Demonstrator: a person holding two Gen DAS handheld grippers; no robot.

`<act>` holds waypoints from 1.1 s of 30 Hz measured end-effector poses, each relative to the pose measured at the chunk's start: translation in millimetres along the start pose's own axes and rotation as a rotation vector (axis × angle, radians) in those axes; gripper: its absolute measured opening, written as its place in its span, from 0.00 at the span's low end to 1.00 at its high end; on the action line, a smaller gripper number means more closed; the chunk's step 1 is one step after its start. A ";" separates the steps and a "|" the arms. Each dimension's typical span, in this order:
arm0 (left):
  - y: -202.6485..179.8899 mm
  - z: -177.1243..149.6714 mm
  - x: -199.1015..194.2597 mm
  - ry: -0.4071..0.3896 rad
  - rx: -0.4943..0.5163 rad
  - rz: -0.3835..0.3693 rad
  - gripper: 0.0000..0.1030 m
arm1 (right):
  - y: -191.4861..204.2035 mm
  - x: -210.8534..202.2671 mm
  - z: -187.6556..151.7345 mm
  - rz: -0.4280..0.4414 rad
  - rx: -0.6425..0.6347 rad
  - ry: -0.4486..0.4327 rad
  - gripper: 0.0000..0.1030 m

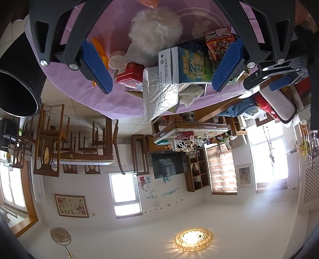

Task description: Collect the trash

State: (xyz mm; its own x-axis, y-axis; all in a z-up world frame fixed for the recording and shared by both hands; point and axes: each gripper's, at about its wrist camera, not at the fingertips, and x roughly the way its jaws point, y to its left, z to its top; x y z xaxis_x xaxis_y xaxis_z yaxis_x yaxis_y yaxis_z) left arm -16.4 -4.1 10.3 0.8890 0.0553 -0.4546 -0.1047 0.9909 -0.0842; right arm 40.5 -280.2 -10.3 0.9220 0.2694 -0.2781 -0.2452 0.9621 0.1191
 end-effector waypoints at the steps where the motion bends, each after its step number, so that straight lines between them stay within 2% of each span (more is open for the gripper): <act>1: 0.2 0.1 -0.1 0.000 0.000 0.000 0.96 | -0.6 -0.6 -0.1 0.000 0.002 0.000 0.95; 33: -1.5 -0.7 -0.5 -0.002 0.001 0.000 0.96 | -3.9 -3.1 1.1 0.005 0.019 0.003 0.95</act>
State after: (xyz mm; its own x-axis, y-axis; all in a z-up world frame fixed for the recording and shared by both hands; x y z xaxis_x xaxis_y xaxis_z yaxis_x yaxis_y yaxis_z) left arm -16.9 -5.7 10.0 0.8900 0.0561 -0.4525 -0.1046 0.9911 -0.0829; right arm 39.0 -284.9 -8.8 0.9199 0.2743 -0.2803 -0.2441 0.9598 0.1384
